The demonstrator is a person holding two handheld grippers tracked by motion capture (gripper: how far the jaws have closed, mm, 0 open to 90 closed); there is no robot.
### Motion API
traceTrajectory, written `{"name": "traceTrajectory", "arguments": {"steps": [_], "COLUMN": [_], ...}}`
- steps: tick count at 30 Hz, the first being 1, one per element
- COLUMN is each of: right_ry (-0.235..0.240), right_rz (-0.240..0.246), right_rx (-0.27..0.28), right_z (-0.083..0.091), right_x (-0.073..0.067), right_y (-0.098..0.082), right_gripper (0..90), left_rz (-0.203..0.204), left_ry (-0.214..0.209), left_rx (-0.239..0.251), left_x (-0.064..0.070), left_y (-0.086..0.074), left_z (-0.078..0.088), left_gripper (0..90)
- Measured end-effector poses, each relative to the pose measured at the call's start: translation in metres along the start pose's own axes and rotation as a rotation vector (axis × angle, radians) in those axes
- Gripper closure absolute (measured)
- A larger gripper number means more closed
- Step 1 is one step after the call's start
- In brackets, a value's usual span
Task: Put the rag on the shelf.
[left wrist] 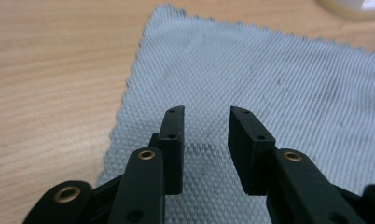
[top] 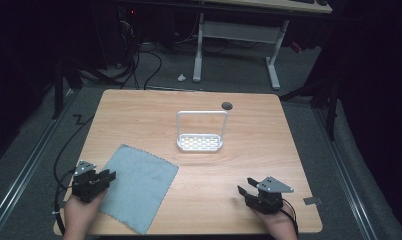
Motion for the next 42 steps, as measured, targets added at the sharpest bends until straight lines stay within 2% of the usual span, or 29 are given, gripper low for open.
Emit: {"name": "traceTrajectory", "arguments": {"steps": [3,4,7,9,10,11,12,13,15,16,17,19,20,21,24,29,30,31,32,33,34,35,36,37,38,40,42], "right_ry": [0.005,0.006,0.012,0.014,0.015,0.015,0.017,0.02,0.021,0.025,0.025,0.027,0.03,0.03,0.036,0.038,0.04,0.041,0.041,0.043,0.043,0.045,0.044,0.045,0.046,0.047,0.048], "right_rz": [-0.011,-0.003,-0.007,-0.005,-0.007,-0.007,-0.005,-0.003,0.0,0.0,0.0,0.006,0.003,0.003,0.004,0.006,0.007,0.009,0.009,0.018,0.018,0.016,0.019,0.02,0.023,0.023,0.021], "right_rx": [-0.007,-0.009,-0.007,-0.004,-0.004,-0.004,-0.004,-0.01,-0.012,-0.012,-0.012,-0.01,-0.01,-0.01,-0.006,-0.009,-0.008,-0.013,-0.013,-0.016,-0.016,-0.016,-0.018,-0.017,-0.017,-0.016,-0.014], "right_z": [-0.001,-0.002,-0.002,-0.001,-0.001,-0.001,-0.001,-0.002,-0.002,-0.003,-0.003,-0.002,-0.001,-0.001,0.0,-0.001,-0.001,-0.002,-0.002,-0.003,-0.003,-0.004,-0.004,-0.004,-0.004,-0.004,-0.003], "right_x": [0.001,0.002,0.001,0.0,-0.001,-0.001,-0.001,-0.002,-0.002,-0.002,-0.002,-0.002,-0.002,-0.002,-0.002,-0.003,-0.004,-0.005,-0.005,-0.006,-0.006,-0.007,-0.007,-0.007,-0.007,-0.007,-0.007], "right_y": [-0.002,-0.002,-0.002,-0.002,-0.002,-0.002,-0.002,-0.002,-0.002,-0.002,-0.002,-0.002,-0.002,-0.002,-0.002,-0.002,-0.002,-0.003,-0.003,-0.002,-0.002,-0.002,-0.002,-0.002,-0.002,-0.002,-0.002], "right_gripper": [51.0,51.1,51.0,51.0,51.0,51.0,51.0,51.1,51.1,51.1,51.1,51.1,51.1,51.1,51.2,51.3,51.3,51.3,51.3,51.3,51.3,51.4,51.4,51.4,51.4,51.5,51.6], "left_rz": [-0.018,-0.025,-0.057,-0.078,-0.107,-0.107,-0.126,-0.146,-0.179,-0.24,-0.24,-0.305,-0.355,-0.355,-0.411,-0.428,-0.428,-0.429,-0.429,-0.44,-0.44,-0.445,-0.452,-0.435,-0.495,-0.516,-0.516], "left_ry": [0.003,-0.013,-0.025,-0.043,-0.066,-0.066,-0.086,-0.112,-0.178,-0.228,-0.228,-0.245,-0.241,-0.241,-0.214,-0.229,-0.238,-0.253,-0.253,-0.27,-0.27,-0.302,-0.316,-0.33,-0.327,-0.332,-0.322], "left_rx": [0.017,0.018,0.009,0.013,0.008,0.008,-0.003,-0.021,-0.063,-0.107,-0.107,-0.141,-0.171,-0.171,-0.215,-0.218,-0.217,-0.215,-0.215,-0.214,-0.214,-0.215,-0.215,-0.209,-0.208,-0.201,-0.186], "left_x": [0.002,0.003,0.009,0.014,0.022,0.022,0.027,0.032,0.048,0.067,0.067,0.085,0.098,0.098,0.107,0.118,0.122,0.131,0.131,0.143,0.143,0.158,0.166,0.176,0.18,0.187,0.183], "left_y": [0.002,0.002,0.003,0.004,0.005,0.005,0.004,0.003,-0.001,-0.006,-0.006,-0.01,-0.013,-0.013,-0.019,-0.021,-0.021,-0.02,-0.02,-0.019,-0.019,-0.018,-0.018,-0.019,-0.018,-0.019,-0.017], "left_z": [0.003,0.003,0.004,0.005,0.006,0.006,0.005,0.005,0.002,0.0,0.0,-0.002,-0.006,-0.006,-0.012,-0.016,-0.018,-0.022,-0.022,-0.027,-0.027,-0.033,-0.036,-0.038,-0.039,-0.039,-0.036], "left_gripper": [65.2,66.8,68.3,74.3,76.9,80.6,80.6,89.2,89.8,89.9,89.8,89.8,89.8,89.8,89.8,89.8,89.8,89.8,89.8,89.8,89.8,89.8,89.8,89.8,89.7,88.8,88.2]}}
Point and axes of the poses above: each handheld gripper's, and its own axes: z roughly backward along the jaws, y roughly out of its top, x roughly to its right, the point moved 5 cm from there along -z, roughly forward along the jaws, and after that the axes turned 1 degree about y, right-handed, at the moved point
